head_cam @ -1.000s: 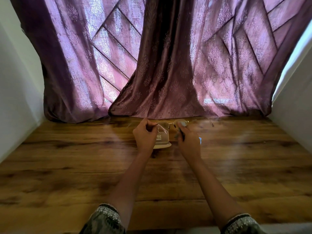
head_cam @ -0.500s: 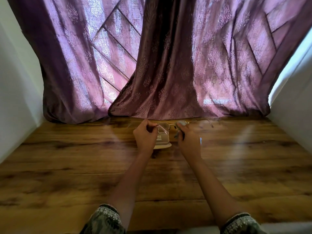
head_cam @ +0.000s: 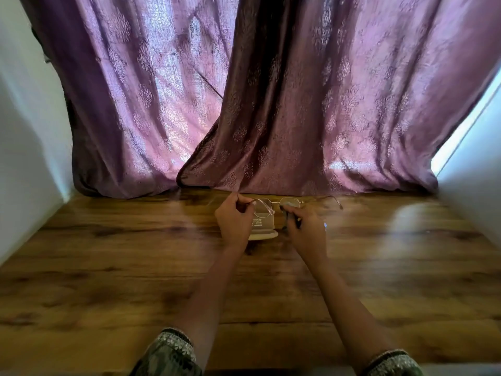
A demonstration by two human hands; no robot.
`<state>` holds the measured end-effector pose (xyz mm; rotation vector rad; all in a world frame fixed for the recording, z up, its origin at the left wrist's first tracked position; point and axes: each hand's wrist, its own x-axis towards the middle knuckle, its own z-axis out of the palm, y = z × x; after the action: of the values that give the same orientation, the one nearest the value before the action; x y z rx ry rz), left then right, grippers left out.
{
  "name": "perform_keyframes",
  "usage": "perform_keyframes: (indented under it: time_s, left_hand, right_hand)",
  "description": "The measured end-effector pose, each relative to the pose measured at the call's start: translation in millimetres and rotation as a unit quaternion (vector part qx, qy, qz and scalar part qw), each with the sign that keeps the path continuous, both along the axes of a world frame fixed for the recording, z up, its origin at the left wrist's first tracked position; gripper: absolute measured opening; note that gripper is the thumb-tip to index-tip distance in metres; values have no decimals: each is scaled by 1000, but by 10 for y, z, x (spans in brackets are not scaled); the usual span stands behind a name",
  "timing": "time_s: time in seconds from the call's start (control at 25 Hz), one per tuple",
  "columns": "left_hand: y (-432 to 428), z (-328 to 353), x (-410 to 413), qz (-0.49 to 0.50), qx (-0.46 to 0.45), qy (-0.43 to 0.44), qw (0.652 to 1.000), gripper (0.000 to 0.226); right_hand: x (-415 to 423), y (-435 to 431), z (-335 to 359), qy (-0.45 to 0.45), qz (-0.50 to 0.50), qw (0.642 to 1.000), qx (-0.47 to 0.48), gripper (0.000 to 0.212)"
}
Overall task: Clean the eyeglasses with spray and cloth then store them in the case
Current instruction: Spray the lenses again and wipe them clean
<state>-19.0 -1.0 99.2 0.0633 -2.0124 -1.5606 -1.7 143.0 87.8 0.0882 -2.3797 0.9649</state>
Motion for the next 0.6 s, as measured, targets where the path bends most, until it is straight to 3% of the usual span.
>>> perform_keyframes:
  time_s: [0.36, 0.6]
  left_hand:
    - [45, 104, 18, 19, -37, -45, 998, 10]
    - [30, 86, -33, -1, -109, -57, 992, 8]
  right_hand:
    - [60, 162, -94, -24, -68, 985, -155, 17]
    - [196, 95, -281, -46, -58, 985, -154, 9]
